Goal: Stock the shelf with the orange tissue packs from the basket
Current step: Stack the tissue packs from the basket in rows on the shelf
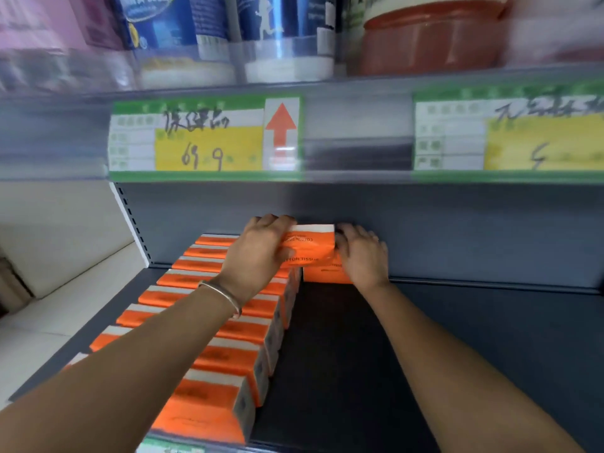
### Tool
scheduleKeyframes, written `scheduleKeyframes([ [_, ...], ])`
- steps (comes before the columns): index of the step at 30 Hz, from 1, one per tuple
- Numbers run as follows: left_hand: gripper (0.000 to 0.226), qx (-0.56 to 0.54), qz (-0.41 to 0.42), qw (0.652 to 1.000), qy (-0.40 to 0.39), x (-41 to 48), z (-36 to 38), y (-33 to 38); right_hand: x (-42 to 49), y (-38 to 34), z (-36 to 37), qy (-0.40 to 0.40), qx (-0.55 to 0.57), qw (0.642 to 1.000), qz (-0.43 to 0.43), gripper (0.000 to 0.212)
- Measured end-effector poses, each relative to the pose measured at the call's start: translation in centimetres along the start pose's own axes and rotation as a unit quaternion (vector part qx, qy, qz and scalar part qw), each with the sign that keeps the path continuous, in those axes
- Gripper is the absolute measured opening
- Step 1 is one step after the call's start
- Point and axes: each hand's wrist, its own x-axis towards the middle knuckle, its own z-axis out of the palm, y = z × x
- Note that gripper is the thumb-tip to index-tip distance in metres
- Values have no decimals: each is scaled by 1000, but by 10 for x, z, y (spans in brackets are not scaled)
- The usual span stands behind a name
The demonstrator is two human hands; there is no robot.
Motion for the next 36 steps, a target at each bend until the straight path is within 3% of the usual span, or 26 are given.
scheduleKeyframes([
  [2,50,7,2,1000,3,0,2,7,-7,-3,-18,67,130,989,22,64],
  [4,49,11,4,1000,6,-2,4,14,-17,-5,-32,84,187,979,-1,70],
  [8,46,5,22,1000,2,-6,13,30,-31,-4,-45,-36,89,992,-86,65],
  [10,44,-12,26,1000,-4,-9,17,36,-34,-2,-45,-89,82,989,-90,60],
  [14,58,-53,54,997,17,-15,19,38,-42,11,-46,-63,-5,997,-47,51],
  [17,61,-25,19,999,38,-21,16,27,-49,21,-41,-68,-60,996,3,49],
  [21,52,50,-68,996,-35,-31,18,6,-50,12,-21,-125,-88,988,-1,52],
  [27,50,48,-86,991,-89,-44,28,-7,-42,-8,0,-32,-158,987,-21,44],
  [36,48,15,-88,992,-90,-63,5,-7,-52,-31,-26,-145,-221,964,-27,67],
])
